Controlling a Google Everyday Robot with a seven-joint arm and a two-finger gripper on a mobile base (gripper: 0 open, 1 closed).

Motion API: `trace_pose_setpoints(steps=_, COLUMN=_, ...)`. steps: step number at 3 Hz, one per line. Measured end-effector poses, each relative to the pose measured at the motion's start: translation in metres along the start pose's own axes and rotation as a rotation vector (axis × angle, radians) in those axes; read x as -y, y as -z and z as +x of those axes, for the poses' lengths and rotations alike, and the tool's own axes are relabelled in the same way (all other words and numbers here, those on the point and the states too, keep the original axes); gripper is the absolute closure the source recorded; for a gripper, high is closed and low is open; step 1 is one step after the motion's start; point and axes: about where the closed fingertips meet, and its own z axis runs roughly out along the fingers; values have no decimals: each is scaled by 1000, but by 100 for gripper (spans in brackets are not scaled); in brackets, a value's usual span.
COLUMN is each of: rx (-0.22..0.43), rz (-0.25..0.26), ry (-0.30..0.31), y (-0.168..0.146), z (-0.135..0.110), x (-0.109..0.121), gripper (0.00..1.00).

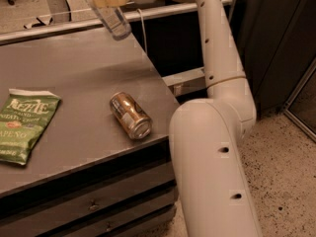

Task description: Place blue plastic bottle upright

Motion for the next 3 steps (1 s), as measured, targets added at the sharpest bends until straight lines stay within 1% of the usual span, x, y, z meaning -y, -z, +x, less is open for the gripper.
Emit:
trace_pose_setpoints(steps=1, rx=112, rz=10, ry=-30, y=0, z=8, x=9, gripper=100)
trace_pose_setpoints(steps=2, rx=172, rz=18, ry=-68, y=1, z=30, x=13, gripper=100)
trace_pose_setpoints(steps=3, rx=224, rz=17, ry=-88, y=3, z=48, x=7, gripper=100)
